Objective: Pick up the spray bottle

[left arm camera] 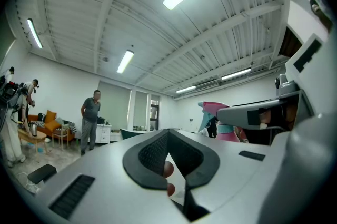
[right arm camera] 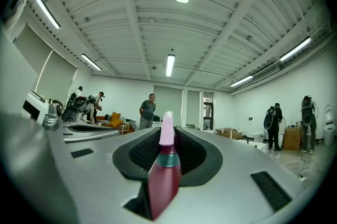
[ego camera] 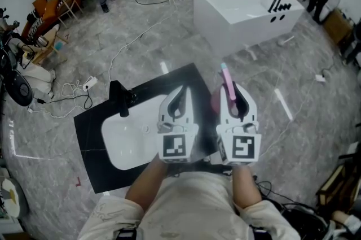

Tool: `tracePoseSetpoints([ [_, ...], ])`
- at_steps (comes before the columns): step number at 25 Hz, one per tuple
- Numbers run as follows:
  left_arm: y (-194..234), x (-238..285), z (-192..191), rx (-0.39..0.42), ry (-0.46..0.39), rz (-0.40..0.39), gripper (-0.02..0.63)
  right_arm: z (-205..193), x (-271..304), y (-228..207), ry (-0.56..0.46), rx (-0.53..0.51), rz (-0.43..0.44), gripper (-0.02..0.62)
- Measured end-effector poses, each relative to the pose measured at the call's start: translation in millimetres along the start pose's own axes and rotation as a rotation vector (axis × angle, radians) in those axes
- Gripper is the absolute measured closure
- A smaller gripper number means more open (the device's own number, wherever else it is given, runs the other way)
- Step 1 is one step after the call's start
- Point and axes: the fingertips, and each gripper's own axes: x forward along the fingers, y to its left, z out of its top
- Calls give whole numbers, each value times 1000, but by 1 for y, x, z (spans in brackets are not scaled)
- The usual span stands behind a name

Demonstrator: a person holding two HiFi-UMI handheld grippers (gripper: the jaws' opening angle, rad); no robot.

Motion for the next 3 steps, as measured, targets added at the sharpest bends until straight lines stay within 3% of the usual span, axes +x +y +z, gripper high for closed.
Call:
tracePoseSetpoints([
  [3, 1, 1, -2, 12, 0, 1, 604, 0, 1, 1, 2, 0, 3, 505],
])
